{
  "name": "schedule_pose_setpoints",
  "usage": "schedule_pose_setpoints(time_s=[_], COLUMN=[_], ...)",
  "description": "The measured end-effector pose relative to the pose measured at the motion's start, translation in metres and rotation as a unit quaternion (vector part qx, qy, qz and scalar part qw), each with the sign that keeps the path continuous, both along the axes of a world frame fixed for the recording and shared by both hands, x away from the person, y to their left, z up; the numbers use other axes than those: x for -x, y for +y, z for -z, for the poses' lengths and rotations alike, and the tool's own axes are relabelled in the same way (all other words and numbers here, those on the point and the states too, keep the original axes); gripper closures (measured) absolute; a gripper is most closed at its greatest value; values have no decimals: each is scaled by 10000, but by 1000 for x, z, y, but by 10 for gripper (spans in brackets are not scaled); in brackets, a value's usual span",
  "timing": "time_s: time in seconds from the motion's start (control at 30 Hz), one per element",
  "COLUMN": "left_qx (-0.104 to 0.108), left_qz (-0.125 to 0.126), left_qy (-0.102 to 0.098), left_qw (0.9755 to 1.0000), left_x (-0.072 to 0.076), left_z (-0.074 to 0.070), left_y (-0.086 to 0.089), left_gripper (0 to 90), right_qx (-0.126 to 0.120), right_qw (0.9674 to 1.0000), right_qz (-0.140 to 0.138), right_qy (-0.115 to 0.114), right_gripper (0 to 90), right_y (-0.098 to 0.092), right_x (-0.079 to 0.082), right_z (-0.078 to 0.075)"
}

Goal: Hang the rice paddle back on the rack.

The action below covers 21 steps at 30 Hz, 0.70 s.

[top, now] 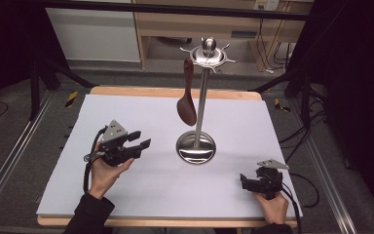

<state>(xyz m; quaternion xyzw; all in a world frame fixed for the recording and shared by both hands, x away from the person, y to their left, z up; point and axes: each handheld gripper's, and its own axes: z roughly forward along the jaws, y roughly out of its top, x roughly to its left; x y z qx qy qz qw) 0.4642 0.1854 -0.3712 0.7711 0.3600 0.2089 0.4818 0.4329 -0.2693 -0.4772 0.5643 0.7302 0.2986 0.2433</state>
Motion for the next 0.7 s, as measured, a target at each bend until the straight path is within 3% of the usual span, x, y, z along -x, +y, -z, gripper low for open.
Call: schedule_pose_setpoints(time_s=[0.23, 0.37, 0.57, 0.7], left_qx=[-185, -250, -328, -257], left_qz=[-173, -349, -626, -804], left_qy=[240, 240, 380, 393], left_qw=[9994, 9988, 9968, 9957], left_x=[5, 8, 9, 11], left_z=[32, 48, 64, 70], left_y=[15, 25, 44, 54], left_gripper=[485, 475, 446, 439], right_qx=[-46, 0, -7, -35], right_qw=[9999, 10000, 9999, 9998], right_qz=[95, 94, 154, 186], right_qy=[27, -7, 37, 16], right_gripper=[101, 96, 96, 96], right_y=[-1, -3, -6, -10], right_x=[1, 1, 3, 7], right_z=[0, 0, 0, -1])
